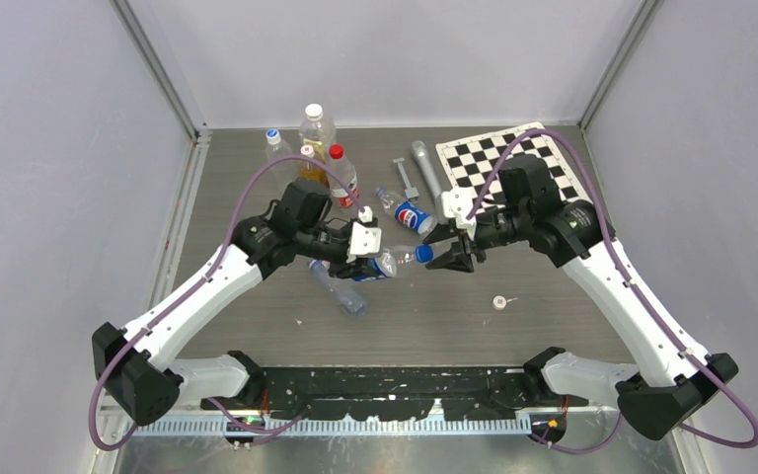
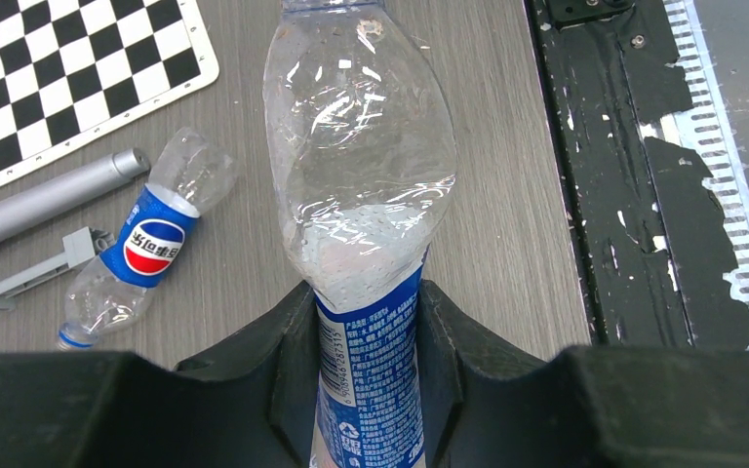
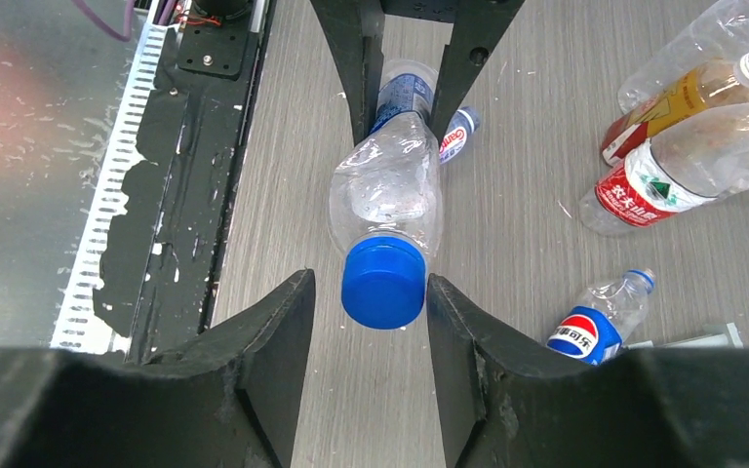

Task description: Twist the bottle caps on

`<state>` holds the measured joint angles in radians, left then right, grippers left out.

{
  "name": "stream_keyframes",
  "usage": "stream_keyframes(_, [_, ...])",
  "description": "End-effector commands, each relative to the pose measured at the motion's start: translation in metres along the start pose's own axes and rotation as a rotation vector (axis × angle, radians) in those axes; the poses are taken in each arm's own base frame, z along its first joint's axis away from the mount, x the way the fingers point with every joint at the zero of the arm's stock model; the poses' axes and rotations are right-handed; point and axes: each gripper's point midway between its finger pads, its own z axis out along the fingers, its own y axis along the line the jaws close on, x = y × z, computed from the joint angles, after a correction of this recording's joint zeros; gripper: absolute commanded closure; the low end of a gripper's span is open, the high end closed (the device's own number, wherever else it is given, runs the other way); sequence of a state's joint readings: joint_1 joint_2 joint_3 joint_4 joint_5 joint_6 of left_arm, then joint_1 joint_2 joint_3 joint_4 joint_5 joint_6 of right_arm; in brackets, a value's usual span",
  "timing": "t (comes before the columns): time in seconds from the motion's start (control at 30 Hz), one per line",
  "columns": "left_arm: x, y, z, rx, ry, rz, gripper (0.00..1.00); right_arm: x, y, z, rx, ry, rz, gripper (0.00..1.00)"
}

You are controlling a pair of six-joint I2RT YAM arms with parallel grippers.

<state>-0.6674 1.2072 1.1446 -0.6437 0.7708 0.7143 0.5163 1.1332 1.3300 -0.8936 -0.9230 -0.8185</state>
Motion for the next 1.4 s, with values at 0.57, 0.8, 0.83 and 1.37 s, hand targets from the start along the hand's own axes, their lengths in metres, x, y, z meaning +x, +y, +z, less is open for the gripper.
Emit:
stream_keyframes(0.57, [-0.042,0.041,-0.007,-0.203,-0.151,0.042,1.0,0.009,-0.019,0.015,0.048,0.044,0.191,0.89])
stream_keyframes(0.8, [-0.04,0.071,-0.015,-0.465,-0.137,0.172,1.0,0.002,-0.064,0.023,0.315,-0.013,0.755,0.99])
stream_keyframes(0.83, [-0.043,0.077,-0.017,-0.517,-0.134,0.206,1.0,0.005,-0.071,0.022,0.383,-0.014,0.903,0.99])
stream_keyframes(1.37, [-0.025,0.079,0.0,-0.692,0.091,0.332,1.0,0.016,-0.095,0.001,0.675,-0.012,1.299,0.59])
